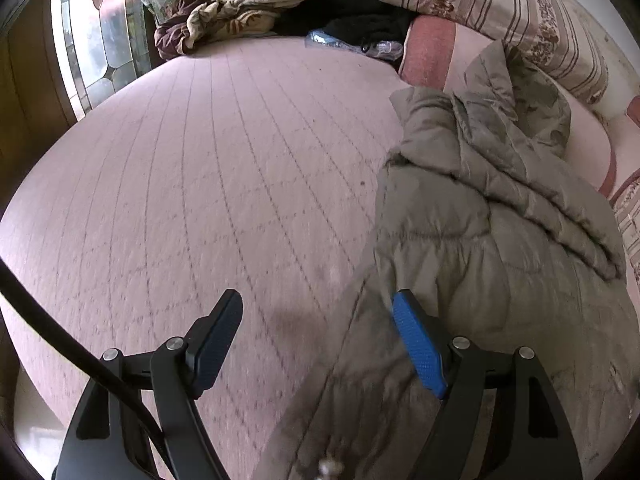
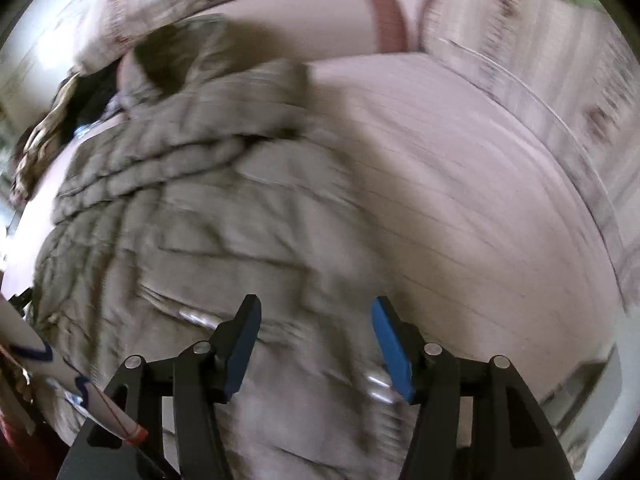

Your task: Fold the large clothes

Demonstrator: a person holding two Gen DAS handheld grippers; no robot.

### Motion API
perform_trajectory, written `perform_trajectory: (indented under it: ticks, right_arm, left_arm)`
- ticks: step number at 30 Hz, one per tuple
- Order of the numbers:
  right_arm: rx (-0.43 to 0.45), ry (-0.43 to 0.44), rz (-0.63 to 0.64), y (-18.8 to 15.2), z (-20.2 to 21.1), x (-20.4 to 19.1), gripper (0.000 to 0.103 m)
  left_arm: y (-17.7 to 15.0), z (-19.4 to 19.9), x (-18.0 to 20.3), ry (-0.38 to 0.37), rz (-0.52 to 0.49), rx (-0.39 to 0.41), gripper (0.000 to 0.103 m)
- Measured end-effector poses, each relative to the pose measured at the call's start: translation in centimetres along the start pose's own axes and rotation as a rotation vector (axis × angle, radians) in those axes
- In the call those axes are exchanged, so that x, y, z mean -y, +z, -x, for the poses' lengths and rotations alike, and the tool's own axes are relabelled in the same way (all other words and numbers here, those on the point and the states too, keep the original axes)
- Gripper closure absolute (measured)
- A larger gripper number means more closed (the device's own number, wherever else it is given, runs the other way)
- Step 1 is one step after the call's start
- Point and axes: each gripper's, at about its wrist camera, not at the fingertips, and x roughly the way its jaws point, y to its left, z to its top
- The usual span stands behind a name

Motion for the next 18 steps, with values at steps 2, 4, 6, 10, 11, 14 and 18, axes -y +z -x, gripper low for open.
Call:
perform_trajectory:
  ticks: [2,4,6,10,11,14,18]
  right_arm:
    - [-0.006,-0.017,-0.032,-1.2,0.2,2.1,0.039]
    - [-0.02,-0.006,-0.056,-2.4,0.0,3.6,0.039]
    - [-0.029,0.015,-0.066,-3.5,-0.4,4.1,0.039]
    - [-0.02,0.003,-0.064,-4.3,-0.9,4.4,0.039]
    - [-0.024,-0.002,-0.062,-4.0,-1.5,3.9,0.038]
    - [-0.037,-0.015,-0.072,-3.8,-2.3,4.4,0.034]
    - [0.037,-0.035,-0.111,-2.8,0.4,4.6,0.034]
  left_arm:
    - [-0.9,0.5,-0.2,-0.006,-0.003,-0.008,0.026]
    - [-2.3,0.6,-0.4,0.005,-0.011,-0.027,0.026]
    - [-3.8,1.0,-0.5,0.017,-0.014,-0.027,0.024]
    - [-5.3,2.4,0.4,0.065,-0.065,-0.001,0.023]
    - [-5.4,2.9,0.5,0.074,-0.071,-0.002,0.023]
    - [-5.0,4.7,0.6,0.059,-0.069,-0.003,0.023]
    - [-3.2,7.9,1.0,0.017,-0.061,0.05,0.023]
